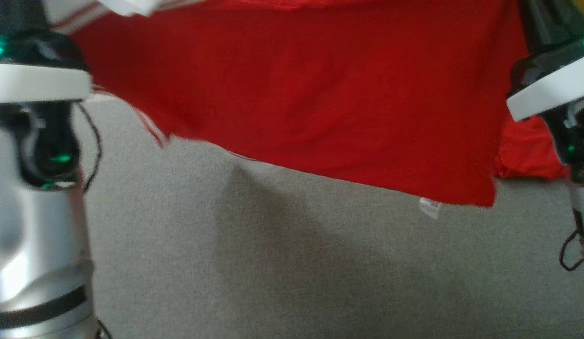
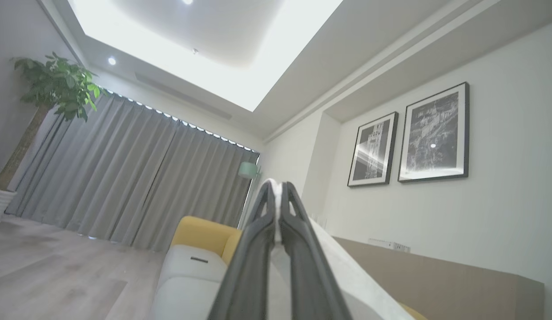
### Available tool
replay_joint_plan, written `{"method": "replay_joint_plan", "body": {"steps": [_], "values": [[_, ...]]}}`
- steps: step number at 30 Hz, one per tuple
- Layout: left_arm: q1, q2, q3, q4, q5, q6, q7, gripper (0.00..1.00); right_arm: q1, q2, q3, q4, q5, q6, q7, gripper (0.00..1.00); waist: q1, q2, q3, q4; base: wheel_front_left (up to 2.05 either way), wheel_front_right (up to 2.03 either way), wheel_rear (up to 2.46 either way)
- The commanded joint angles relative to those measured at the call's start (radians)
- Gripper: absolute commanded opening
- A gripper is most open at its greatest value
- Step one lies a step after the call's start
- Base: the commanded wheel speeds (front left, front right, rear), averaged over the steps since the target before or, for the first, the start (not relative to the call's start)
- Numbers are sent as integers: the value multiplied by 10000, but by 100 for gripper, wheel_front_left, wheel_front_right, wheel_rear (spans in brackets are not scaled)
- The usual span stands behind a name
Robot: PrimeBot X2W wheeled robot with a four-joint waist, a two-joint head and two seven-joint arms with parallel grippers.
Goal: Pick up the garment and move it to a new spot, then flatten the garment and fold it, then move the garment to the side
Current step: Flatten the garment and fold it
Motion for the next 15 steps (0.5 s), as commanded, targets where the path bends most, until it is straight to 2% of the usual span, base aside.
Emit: {"method": "replay_joint_plan", "body": {"steps": [1, 9, 12, 15], "values": [[-341, 452, 399, -728, -78, 122, 239, 0, -167, -108, -43, -631, 87, -9, 254, 0, 0, 0, -148, -45, 0, 0, 0], [732, 990, 774, -3665, -263, 882, 2026, 0, 1067, 111, -1031, -3099, 110, -9, 2080, 0, 0, 0, 29, -12, 0, 0, 0], [631, 1244, 838, -3887, -265, 995, 2477, 0, 1080, 180, -1255, -3487, 21, -9, 2522, 0, 0, 0, 435, 59, 0, 0, 0], [74, 1438, 706, -3459, -251, 933, 2710, 0, 585, 167, -1319, -3335, -43, -9, 2718, 0, 0, 0, 1160, 139, 0, 0, 0]]}}
